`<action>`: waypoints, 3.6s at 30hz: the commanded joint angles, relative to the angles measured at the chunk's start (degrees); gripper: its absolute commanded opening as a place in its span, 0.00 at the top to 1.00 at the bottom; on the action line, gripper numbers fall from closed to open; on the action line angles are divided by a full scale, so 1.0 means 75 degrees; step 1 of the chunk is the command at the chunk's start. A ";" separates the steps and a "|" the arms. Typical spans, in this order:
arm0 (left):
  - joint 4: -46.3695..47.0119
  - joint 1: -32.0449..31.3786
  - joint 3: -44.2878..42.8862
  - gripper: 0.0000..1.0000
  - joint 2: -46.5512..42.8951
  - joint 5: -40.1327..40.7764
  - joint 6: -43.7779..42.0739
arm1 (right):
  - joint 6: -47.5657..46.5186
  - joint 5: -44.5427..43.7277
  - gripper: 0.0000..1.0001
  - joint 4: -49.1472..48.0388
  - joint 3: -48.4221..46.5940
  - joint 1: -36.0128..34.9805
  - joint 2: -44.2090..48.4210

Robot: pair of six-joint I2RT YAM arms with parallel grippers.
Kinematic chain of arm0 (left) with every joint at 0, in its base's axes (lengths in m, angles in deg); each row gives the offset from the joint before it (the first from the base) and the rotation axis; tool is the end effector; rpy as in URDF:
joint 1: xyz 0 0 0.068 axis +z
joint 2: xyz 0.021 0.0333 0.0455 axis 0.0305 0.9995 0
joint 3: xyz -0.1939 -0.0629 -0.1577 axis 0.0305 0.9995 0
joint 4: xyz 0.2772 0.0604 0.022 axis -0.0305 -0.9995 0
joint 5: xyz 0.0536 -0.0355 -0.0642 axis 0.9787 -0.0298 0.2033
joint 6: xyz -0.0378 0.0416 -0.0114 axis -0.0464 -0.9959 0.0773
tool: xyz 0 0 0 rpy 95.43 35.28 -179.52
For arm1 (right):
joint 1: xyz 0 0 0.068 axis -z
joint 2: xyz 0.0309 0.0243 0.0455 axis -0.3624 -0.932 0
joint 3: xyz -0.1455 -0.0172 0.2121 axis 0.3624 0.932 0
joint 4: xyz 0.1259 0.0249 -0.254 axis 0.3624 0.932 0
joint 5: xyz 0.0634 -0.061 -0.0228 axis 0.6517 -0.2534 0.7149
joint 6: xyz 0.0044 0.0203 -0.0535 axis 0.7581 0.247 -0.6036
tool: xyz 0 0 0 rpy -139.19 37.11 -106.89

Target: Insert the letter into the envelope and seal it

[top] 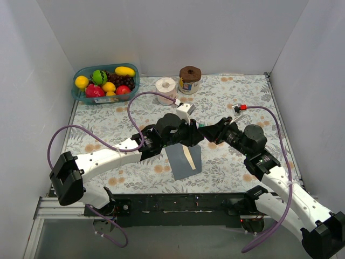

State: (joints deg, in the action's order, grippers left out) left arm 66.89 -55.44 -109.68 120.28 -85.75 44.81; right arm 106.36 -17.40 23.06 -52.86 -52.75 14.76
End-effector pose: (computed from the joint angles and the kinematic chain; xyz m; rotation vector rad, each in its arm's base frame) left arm 0.1957 -0.3037 0.2868 -0.2174 2.2422 -1.3545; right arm 0.1918 0.1283 0.2894 -0.0769 1.6850 1.1285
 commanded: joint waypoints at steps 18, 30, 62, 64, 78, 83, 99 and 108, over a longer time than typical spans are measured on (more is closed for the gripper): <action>0.1519 -0.0050 0.0007 1.00 -0.0363 -0.0172 0.0120 | 0.0275 0.0972 0.61 -0.0423 0.0319 -0.0123 -0.0293; 0.1602 -0.0097 0.0089 1.00 -0.0480 0.0210 0.0073 | 0.0287 0.1077 0.82 -0.0505 0.0366 -0.0123 -0.0317; 0.1672 -0.0097 0.0230 1.00 -0.0809 0.2052 0.0366 | 0.0521 0.1241 0.66 -0.0423 0.0330 -0.0123 -0.0305; 0.1672 -0.0098 0.0230 1.00 -0.0797 0.2064 0.0366 | 0.0533 0.1276 0.66 -0.0435 0.0330 -0.0123 -0.0328; 0.1906 -0.0097 0.0324 1.00 -0.0832 0.1772 0.0366 | 0.0650 0.1534 0.99 -0.0833 0.0517 -0.0123 -0.0445; 0.2105 -0.0097 0.0382 0.62 -0.0867 0.1443 0.0296 | 0.0627 0.1499 0.99 -0.0892 0.0565 -0.0123 -0.0399; 0.1977 0.0019 0.0523 0.02 -0.2214 -0.0153 -0.0325 | -0.0837 0.0327 0.99 0.0573 -0.0009 -0.0100 0.0117; 0.1228 0.0571 0.0184 0.11 -0.1678 -0.0104 0.0271 | -0.1880 0.1112 0.99 0.0374 -0.0103 -0.0112 0.0632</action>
State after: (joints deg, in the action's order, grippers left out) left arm 80.59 -51.92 -106.01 103.36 -86.97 44.64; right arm 97.20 -11.69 27.69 -50.98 -53.41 17.05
